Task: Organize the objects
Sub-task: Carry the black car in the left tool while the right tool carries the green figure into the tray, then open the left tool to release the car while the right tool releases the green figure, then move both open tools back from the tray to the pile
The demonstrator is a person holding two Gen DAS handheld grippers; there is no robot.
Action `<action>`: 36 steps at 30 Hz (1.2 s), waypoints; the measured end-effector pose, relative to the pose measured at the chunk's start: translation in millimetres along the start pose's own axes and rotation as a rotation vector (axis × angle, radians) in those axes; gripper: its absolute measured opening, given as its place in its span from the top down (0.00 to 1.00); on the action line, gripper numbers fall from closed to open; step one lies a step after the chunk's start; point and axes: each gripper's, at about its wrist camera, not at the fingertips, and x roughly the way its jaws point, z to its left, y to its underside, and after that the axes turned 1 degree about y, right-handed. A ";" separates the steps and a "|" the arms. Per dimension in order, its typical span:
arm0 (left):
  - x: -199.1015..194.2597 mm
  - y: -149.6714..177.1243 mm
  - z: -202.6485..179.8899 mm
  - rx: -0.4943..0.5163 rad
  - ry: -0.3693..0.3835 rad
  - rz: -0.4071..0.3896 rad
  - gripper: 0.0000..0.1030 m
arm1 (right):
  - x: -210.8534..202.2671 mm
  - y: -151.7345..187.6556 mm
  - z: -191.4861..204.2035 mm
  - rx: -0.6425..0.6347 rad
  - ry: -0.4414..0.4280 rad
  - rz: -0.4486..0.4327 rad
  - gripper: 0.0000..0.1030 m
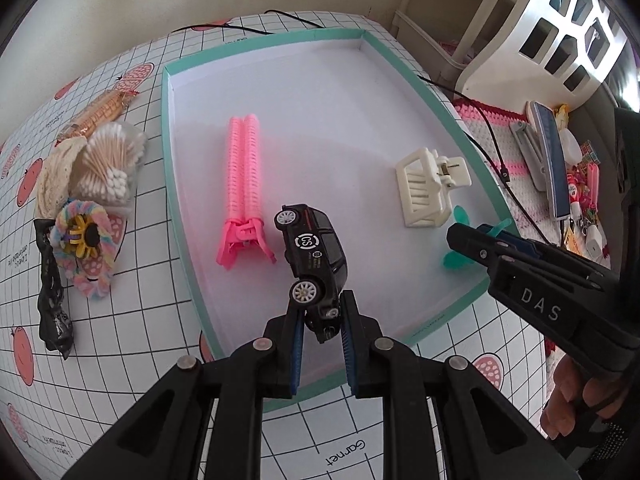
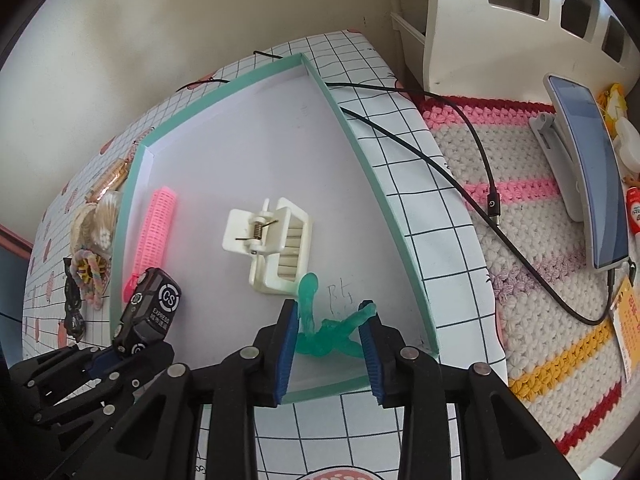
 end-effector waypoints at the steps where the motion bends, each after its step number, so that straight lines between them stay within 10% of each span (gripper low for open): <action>1: -0.1 0.5 0.1 0.000 0.000 0.002 0.83 | 0.2 0.2 -0.1 -0.002 0.000 -0.001 0.64; 9: -9.0 -0.2 6.3 -0.017 0.033 0.004 0.77 | -5.9 -0.2 -0.5 0.006 -0.010 -0.038 0.46; 21: -45.0 -11.7 38.1 -0.095 0.010 -0.115 0.66 | -29.2 -7.1 3.2 0.013 -0.019 -0.144 0.45; 36: -53.6 -16.5 94.1 -0.259 -0.113 -0.274 0.12 | -32.1 -5.0 24.1 -0.022 -0.059 -0.197 0.11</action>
